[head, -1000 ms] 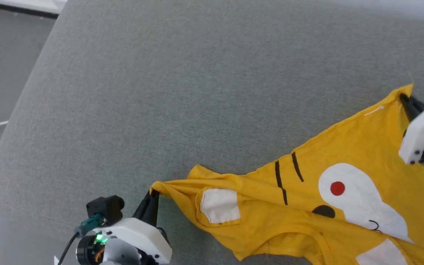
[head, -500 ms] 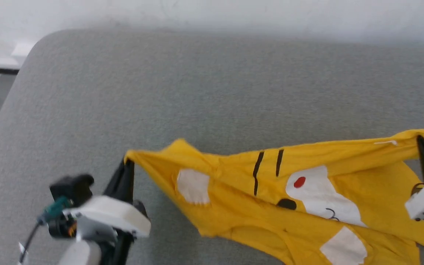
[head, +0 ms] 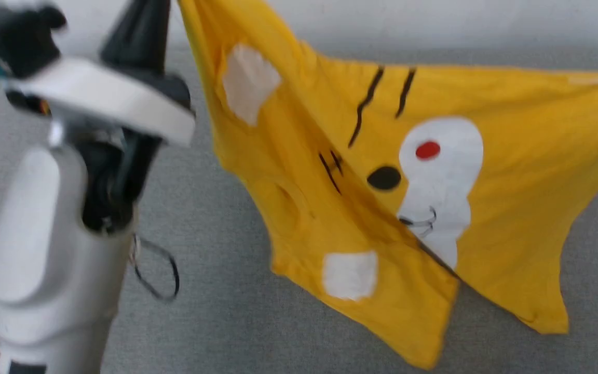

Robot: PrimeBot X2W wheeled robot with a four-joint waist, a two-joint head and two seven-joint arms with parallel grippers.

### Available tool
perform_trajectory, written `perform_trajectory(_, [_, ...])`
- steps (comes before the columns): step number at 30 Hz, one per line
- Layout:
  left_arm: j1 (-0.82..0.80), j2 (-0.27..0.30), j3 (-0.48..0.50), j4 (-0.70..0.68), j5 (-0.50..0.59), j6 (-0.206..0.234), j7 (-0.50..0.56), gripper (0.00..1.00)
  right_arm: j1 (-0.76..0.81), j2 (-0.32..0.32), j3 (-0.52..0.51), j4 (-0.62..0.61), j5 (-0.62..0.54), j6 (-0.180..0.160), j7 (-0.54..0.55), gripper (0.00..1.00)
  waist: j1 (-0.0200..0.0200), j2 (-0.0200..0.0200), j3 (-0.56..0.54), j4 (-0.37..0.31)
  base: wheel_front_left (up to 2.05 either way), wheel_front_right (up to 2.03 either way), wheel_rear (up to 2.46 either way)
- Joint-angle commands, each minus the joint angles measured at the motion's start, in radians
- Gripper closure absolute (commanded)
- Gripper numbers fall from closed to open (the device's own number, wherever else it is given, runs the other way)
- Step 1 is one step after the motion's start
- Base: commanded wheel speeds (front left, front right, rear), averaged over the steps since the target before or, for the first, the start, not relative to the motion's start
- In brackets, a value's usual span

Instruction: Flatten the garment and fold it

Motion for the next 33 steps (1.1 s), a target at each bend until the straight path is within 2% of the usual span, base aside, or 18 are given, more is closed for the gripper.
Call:
perform_trajectory(1, [-0.064,0.0,0.005,0.016,0.013,-0.006,0.003,1.0,-0.052,-0.018,0.016,0.0,0.009,-0.001,0.017,1.0,-0.0001,-0.0001,0.069,-0.032,0.0,0.0,0.0])
perform_trajectory(6, [-0.323,-0.01,0.017,0.115,0.046,0.003,-0.001,1.0,-0.28,-0.091,0.098,0.065,0.036,-0.001,0.06,1.0,-0.0001,-0.0001,0.186,-0.056,0.0,0.0,0.0])
perform_trajectory(10, [-0.516,-0.006,0.027,0.214,0.082,0.012,-0.011,1.0,-0.472,-0.106,0.174,0.16,0.033,-0.001,0.057,1.0,-0.0001,-0.0001,0.274,-0.07,0.0,0.0,0.0])
perform_trajectory(15, [-0.731,0.022,0.033,0.319,0.151,0.025,-0.054,1.0,-0.702,-0.083,0.231,0.284,-0.026,-0.001,0.019,1.0,-0.0001,-0.0001,0.366,-0.08,0.0,0.0,0.0])
perform_trajectory(20, [-0.906,0.023,0.076,0.398,0.172,0.043,-0.163,1.0,-0.906,-0.041,0.245,0.387,-0.112,-0.001,-0.045,1.0,-0.0001,-0.0001,0.426,-0.082,0.0,0.0,0.0])
perform_trajectory(21, [-0.906,0.023,0.076,0.398,0.172,0.043,-0.163,1.0,-0.906,-0.041,0.245,0.387,-0.112,-0.001,-0.045,1.0,-0.0001,-0.0001,0.426,-0.082,0.0,0.0,0.0])
perform_trajectory(27, [-1.032,0.026,0.12,0.452,0.179,0.029,-0.335,1.0,-1.062,0.01,0.232,0.468,-0.218,-0.001,-0.154,1.0,-0.0001,-0.0001,0.451,-0.084,0.0,0.0,0.0])
perform_trajectory(30, [-1.051,0.033,0.119,0.476,0.186,0.007,-0.367,1.0,-1.086,0.026,0.227,0.5,-0.244,-0.001,-0.207,1.0,-0.0001,-0.0001,0.453,-0.077,0.0,0.0,0.0])
perform_trajectory(33, [-0.992,0.042,0.106,0.515,0.189,-0.013,-0.373,1.0,-1.057,0.03,0.241,0.537,-0.238,-0.001,-0.247,1.0,-0.0001,-0.0001,0.445,-0.061,0.0,0.0,0.0])
